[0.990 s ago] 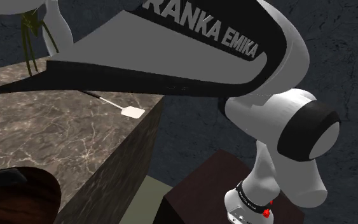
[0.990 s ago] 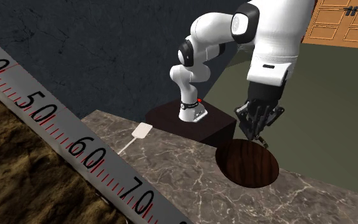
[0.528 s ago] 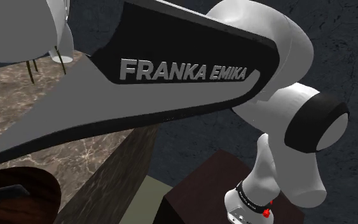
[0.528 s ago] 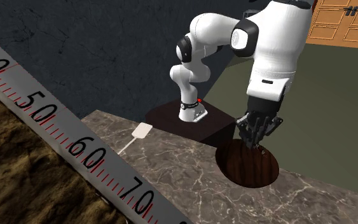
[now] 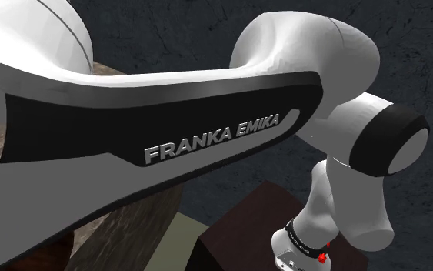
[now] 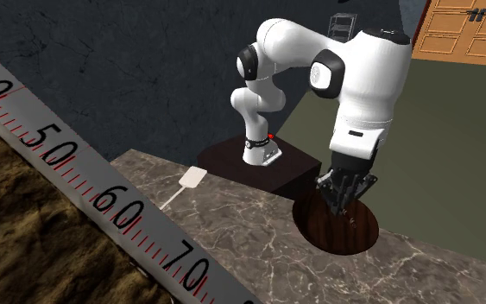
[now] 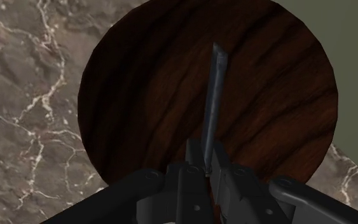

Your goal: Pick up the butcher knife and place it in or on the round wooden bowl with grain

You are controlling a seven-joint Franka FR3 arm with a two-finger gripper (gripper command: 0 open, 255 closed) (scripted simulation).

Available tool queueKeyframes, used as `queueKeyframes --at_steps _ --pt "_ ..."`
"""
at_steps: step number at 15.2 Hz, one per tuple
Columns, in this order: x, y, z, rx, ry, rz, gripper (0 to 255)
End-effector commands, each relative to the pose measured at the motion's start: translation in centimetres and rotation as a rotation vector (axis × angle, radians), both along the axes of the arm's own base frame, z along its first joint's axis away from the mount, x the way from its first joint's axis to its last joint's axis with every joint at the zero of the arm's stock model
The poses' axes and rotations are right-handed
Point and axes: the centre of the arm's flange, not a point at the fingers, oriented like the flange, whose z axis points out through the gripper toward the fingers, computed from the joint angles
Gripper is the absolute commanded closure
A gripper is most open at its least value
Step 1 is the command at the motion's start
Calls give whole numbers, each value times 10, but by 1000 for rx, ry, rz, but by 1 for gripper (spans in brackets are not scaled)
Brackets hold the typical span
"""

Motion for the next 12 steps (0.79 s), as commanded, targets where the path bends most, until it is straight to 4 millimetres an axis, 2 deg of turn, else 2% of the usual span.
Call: queueKeyframes --at_steps 1,7,8,12 --pt "0 0 -2 0 0 0 255" --pt "0 0 -2 0 0 0 255" --pt "0 0 -2 0 0 0 0" --pt "0 0 -2 0 0 0 0"
